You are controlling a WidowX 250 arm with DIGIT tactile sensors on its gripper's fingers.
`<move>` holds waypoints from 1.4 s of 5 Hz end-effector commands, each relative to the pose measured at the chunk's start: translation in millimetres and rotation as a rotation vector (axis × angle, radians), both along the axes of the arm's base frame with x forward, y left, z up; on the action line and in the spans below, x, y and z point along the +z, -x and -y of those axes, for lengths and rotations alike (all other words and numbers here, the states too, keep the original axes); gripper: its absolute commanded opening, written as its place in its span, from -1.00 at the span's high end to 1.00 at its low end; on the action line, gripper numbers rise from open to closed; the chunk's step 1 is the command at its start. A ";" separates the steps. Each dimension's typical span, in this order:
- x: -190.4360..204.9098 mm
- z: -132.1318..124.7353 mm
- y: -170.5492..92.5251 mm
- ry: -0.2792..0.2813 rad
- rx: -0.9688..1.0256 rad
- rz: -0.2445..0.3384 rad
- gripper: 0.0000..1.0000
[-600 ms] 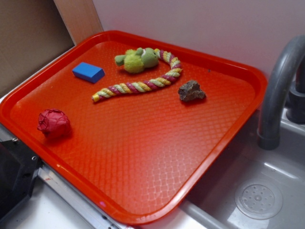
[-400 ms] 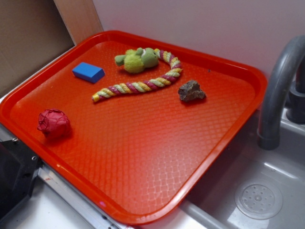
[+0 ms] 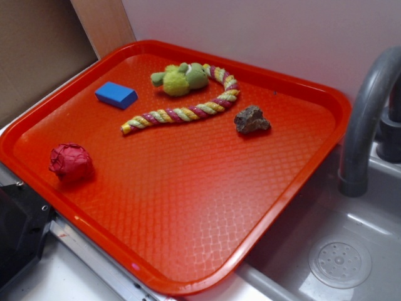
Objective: Grab the rock.
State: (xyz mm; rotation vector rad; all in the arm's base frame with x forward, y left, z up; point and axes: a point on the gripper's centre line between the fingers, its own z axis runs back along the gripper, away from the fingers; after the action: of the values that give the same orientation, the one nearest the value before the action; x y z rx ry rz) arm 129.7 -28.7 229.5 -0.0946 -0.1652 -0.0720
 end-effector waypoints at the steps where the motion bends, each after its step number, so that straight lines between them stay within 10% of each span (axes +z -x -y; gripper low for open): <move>1: -42.1 15.0 -63.8 0.057 -0.155 0.152 -1.00; 4: -116.6 71.0 -152.9 -0.021 -0.257 0.069 -1.00; 7: -175.4 89.4 -187.6 -0.084 -0.337 -0.051 -1.00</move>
State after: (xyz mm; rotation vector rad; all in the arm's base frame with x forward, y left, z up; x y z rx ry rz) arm 313.9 -108.4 42.4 -0.0372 -0.0454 -0.3830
